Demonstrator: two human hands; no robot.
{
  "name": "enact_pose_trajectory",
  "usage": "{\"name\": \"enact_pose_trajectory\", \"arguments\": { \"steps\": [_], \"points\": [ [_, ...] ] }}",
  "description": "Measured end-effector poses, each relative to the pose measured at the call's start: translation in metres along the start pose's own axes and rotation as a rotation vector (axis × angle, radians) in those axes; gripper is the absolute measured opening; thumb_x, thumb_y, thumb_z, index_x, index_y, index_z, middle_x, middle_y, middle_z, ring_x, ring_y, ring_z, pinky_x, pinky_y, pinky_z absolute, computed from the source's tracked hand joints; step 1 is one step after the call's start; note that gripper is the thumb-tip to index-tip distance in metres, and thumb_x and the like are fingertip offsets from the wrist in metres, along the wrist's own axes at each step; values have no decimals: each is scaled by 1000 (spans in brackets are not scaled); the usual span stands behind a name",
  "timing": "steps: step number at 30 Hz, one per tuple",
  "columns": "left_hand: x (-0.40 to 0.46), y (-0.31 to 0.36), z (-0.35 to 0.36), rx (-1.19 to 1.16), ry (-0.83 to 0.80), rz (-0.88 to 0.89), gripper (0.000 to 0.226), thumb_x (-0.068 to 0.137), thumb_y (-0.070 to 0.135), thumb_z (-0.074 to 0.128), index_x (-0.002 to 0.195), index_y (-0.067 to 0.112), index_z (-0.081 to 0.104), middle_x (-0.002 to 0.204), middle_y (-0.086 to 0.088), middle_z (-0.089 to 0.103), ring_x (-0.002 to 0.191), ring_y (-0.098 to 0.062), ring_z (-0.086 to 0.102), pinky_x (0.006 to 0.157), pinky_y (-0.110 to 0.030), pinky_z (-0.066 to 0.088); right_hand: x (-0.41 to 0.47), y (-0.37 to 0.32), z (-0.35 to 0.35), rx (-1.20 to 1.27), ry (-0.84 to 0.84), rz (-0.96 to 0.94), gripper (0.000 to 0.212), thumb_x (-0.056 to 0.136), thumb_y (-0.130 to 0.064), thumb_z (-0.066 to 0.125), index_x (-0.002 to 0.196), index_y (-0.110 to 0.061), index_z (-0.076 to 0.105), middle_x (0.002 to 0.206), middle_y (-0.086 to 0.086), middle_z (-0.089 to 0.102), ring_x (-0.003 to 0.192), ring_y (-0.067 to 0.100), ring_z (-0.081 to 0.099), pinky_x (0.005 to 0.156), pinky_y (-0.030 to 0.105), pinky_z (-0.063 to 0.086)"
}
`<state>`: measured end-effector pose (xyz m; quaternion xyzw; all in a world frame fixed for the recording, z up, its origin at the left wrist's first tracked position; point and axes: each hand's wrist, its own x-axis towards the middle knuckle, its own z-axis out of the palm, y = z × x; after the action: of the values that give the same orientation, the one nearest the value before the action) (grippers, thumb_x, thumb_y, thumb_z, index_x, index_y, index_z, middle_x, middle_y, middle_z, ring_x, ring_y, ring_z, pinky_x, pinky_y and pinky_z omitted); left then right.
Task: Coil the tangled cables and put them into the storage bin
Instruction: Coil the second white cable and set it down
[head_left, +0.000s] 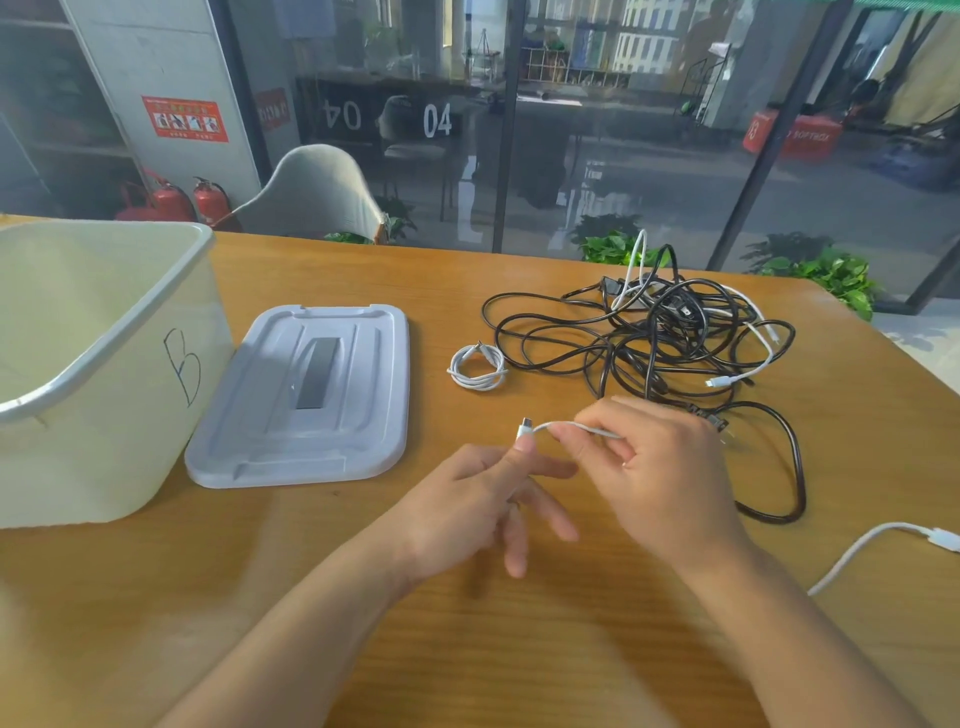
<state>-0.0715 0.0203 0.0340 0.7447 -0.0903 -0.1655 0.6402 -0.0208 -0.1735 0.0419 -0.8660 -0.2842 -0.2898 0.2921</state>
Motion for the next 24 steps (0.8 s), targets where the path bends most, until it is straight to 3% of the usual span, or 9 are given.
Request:
{"name": "enact_pose_trajectory", "arguments": {
  "steps": [4, 8, 13, 16, 20, 22, 24],
  "points": [
    [4, -4, 3, 12, 96, 56, 54, 113, 43, 24, 121, 19, 72, 110, 1, 78, 81, -26, 73, 70, -36, 41, -7, -16, 4, 149, -102, -10, 31, 102, -47, 59, 80, -28, 71, 65, -15, 57, 61, 7, 54, 53, 27, 41],
    [7, -6, -1, -90, 247, 121, 51, 111, 43, 29, 129, 21, 71, 99, 9, 79, 85, -5, 71, 75, -25, 52, -11, -18, 4, 163, -249, -63, 26, 107, -39, 49, 91, -32, 68, 70, -19, 55, 62, 6, 51, 54, 25, 40],
    [8, -5, -2, -183, 325, 148, 51, 111, 44, 27, 138, 22, 64, 120, 4, 77, 109, -14, 72, 83, -21, 55, -11, -18, -1, 56, -359, -88, 31, 105, -39, 43, 83, -31, 63, 63, -16, 48, 60, 7, 44, 52, 20, 30],
    [9, -5, 4, -206, 319, 168, 51, 111, 43, 26, 137, 20, 64, 123, 2, 76, 114, -19, 71, 99, -39, 56, -13, -28, 3, 74, -379, -73, 37, 105, -43, 37, 90, -29, 68, 74, -14, 66, 65, 10, 55, 56, 29, 44],
    [10, -3, 6, -241, 325, 178, 54, 110, 49, 29, 136, 19, 65, 126, 0, 75, 122, -19, 68, 112, -66, 40, -15, -40, 8, 96, -398, -38, 41, 107, -45, 32, 95, -26, 67, 83, -10, 72, 71, 18, 64, 62, 44, 49],
    [9, -5, 5, -252, 316, 194, 53, 111, 50, 30, 135, 19, 67, 127, -2, 74, 124, -20, 67, 112, -69, 37, -16, -43, 9, 121, -401, -19, 34, 108, -40, 38, 94, -26, 65, 82, -11, 71, 69, 15, 62, 62, 44, 49],
    [9, -7, 4, -273, 319, 208, 52, 110, 49, 31, 129, 21, 71, 126, -3, 75, 124, -19, 67, 110, -62, 43, -15, -44, 10, 175, -418, -2, 26, 108, -35, 43, 92, -27, 62, 76, -15, 64, 66, 12, 55, 60, 39, 46]
  ]
}}
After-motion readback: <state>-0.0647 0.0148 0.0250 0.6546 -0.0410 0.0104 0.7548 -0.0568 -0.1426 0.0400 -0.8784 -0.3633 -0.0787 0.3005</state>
